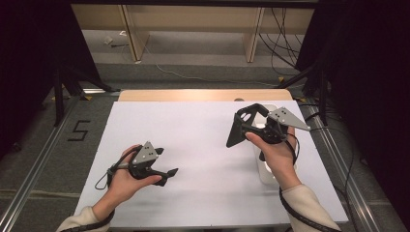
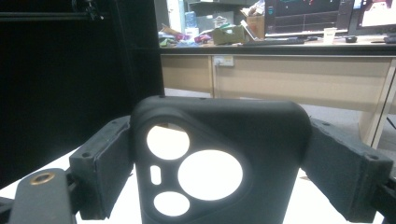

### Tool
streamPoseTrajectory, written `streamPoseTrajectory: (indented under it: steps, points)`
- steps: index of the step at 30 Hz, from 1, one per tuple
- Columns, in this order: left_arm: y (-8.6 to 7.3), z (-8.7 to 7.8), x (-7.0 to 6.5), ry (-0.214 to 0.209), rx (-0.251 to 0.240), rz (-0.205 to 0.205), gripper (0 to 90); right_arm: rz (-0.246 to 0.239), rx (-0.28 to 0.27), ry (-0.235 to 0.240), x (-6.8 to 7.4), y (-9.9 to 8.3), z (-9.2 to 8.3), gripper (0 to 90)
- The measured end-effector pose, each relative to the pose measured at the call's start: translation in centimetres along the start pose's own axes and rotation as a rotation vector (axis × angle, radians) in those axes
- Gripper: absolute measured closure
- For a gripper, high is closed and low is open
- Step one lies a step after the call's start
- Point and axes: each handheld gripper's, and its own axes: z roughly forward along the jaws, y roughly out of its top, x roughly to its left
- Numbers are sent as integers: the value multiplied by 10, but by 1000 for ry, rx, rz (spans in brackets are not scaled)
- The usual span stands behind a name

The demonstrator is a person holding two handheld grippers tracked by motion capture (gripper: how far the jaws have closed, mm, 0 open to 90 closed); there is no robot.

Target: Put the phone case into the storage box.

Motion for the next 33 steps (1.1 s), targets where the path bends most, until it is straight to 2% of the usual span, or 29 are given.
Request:
streamPoseTrajectory:
  steps: [22, 33]
  points:
    - [0, 0, 0, 4, -1, 1, 128, 5, -4, -20, -6, 6, -5, 149]
    - [1, 0, 0, 5, -2, 2, 128, 3, -31, -24, -8, 8, -7, 149]
